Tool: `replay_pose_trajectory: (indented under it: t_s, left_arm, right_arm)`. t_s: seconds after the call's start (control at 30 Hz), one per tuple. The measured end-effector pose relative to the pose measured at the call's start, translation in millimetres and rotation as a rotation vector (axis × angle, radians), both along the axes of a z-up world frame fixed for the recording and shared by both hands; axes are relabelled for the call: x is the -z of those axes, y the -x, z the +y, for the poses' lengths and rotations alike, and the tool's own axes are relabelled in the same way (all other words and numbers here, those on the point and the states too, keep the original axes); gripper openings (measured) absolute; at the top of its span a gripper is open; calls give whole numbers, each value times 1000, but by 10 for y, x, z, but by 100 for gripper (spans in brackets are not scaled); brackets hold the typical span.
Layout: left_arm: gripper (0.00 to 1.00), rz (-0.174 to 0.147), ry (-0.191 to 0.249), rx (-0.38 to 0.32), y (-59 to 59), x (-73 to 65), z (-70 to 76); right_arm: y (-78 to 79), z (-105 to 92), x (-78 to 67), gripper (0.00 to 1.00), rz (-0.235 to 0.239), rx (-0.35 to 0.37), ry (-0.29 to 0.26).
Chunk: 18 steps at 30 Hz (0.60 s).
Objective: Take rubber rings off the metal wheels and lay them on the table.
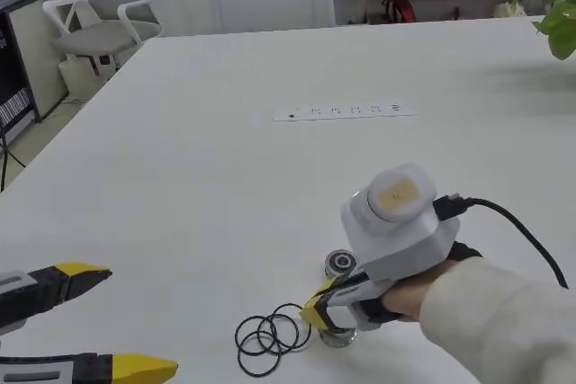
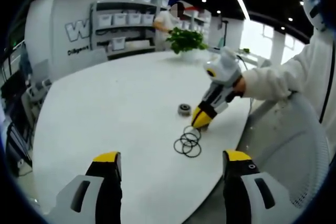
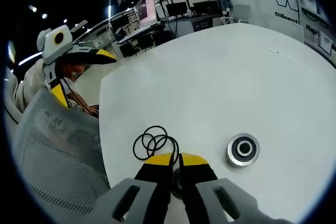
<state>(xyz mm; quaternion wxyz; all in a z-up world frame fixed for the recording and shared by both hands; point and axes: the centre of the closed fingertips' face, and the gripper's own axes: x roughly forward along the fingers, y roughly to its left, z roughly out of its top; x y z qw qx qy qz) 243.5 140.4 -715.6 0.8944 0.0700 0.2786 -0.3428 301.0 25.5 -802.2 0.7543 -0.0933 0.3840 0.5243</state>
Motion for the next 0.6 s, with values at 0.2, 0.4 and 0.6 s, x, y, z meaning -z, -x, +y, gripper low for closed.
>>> replay_pose_trajectory:
  t_s: [0.2, 0.4, 0.6]
  left_arm:
    - [80, 1, -1, 2, -5, 3, -6]
    - [80, 4, -2, 7, -3, 7, -22]
    - [80, 3, -3, 8, -2, -1, -21]
  right_arm:
    - [74, 37, -4, 4, -11, -54, 13]
    - [161, 72, 5, 8, -44, -123, 35]
    - [144, 71, 3, 13, -68, -134, 45]
